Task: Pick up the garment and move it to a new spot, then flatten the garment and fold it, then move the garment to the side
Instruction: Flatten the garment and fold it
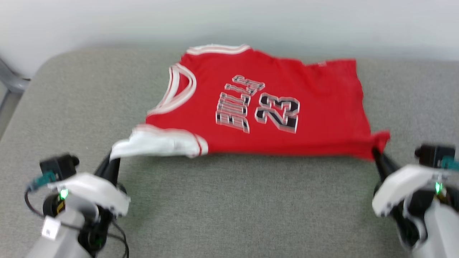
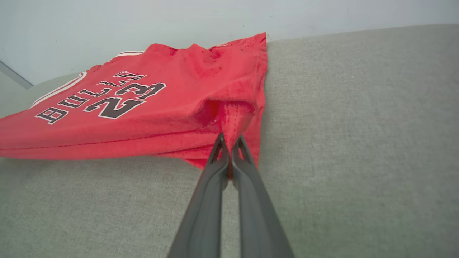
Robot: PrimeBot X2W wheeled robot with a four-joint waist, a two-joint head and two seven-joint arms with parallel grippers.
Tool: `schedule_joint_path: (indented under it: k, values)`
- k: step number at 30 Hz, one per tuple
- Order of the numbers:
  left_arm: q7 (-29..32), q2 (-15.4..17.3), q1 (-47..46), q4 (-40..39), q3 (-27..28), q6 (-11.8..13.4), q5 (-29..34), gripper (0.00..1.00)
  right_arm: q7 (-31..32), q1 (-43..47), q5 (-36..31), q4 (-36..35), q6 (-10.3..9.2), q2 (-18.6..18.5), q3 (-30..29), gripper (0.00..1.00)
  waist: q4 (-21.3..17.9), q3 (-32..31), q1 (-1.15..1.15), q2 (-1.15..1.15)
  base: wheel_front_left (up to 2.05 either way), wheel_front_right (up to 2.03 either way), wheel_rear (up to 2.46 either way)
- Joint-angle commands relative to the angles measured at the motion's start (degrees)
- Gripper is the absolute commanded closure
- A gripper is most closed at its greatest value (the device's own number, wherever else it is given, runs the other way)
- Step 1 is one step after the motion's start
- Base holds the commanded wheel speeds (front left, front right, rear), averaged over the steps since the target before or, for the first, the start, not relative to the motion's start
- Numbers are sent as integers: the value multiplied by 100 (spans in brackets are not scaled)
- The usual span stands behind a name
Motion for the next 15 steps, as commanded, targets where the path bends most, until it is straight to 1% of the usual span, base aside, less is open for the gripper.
schedule_joint_path:
  k: [1,4,9,15]
  values:
    - [-37,76,193,-78,41,76,13,100,25,249,5,-104,-10,12,-51,100,87,-260,2,0,0,0,0]
    - [-35,147,856,-532,61,322,-52,100,198,977,1,-586,-10,112,-213,100,101,-462,2,0,0,0,0]
    - [146,339,1853,-1426,48,836,-170,100,499,2035,25,-1304,-11,279,-499,100,150,-711,2,0,0,0,0]
    - [417,569,2805,-2548,110,1452,-389,100,884,3008,-13,-2108,-10,514,-730,100,230,-835,2,0,0,0,0]
